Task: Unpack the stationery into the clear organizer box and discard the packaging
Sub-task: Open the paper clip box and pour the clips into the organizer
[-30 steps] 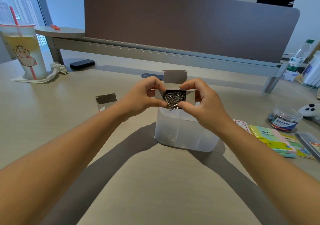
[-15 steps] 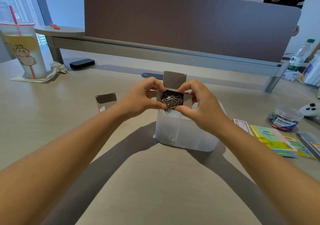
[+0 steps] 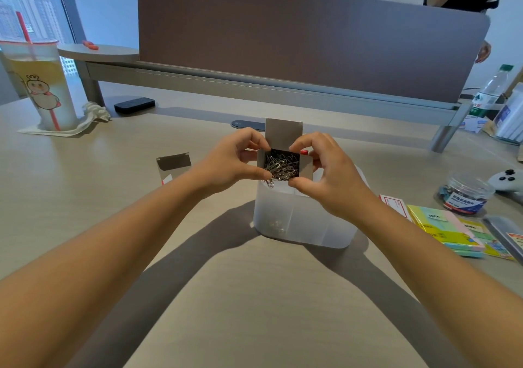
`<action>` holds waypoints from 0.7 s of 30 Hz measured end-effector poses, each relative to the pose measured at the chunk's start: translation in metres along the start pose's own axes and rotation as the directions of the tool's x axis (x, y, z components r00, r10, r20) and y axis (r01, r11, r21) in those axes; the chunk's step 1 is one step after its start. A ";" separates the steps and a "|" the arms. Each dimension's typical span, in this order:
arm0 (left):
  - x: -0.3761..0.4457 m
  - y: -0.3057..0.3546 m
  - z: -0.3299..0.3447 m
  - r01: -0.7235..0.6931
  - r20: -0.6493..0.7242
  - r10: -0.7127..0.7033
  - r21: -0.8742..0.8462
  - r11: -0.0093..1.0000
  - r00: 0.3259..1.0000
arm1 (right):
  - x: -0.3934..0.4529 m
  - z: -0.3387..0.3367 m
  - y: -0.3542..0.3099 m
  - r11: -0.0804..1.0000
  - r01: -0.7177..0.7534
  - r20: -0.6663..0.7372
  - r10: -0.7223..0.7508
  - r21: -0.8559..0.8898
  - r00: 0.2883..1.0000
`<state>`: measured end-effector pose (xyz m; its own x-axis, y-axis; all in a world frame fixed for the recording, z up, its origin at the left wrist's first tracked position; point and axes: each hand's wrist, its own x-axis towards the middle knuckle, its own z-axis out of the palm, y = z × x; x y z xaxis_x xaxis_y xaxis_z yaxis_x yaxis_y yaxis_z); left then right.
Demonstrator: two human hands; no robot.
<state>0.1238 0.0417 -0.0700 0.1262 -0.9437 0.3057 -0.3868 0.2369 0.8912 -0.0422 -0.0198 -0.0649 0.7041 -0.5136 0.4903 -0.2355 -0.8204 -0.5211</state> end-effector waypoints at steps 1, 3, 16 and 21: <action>0.000 0.000 0.001 -0.001 0.003 0.001 -0.003 1.000 1.000 | 0.000 0.000 0.000 1.000 0.002 0.002 -0.002 -0.005 1.000; -0.001 0.000 0.001 -0.001 0.002 0.001 0.002 1.000 1.000 | 0.000 0.000 0.000 1.000 0.005 0.011 -0.005 -0.010 1.000; -0.004 0.002 -0.001 0.014 -0.023 -0.014 -0.010 1.000 1.000 | 0.000 -0.001 -0.002 0.999 0.005 0.046 -0.004 -0.032 0.999; -0.003 0.000 -0.001 0.015 -0.038 -0.015 -0.010 1.000 0.999 | 0.000 -0.001 -0.002 0.999 -0.010 0.043 0.011 -0.034 0.999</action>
<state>0.1240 0.0451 -0.0710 0.1667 -0.9379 0.3043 -0.3755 0.2250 0.8991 -0.0423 -0.0184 -0.0633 0.7294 -0.5115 0.4542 -0.2650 -0.8235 -0.5017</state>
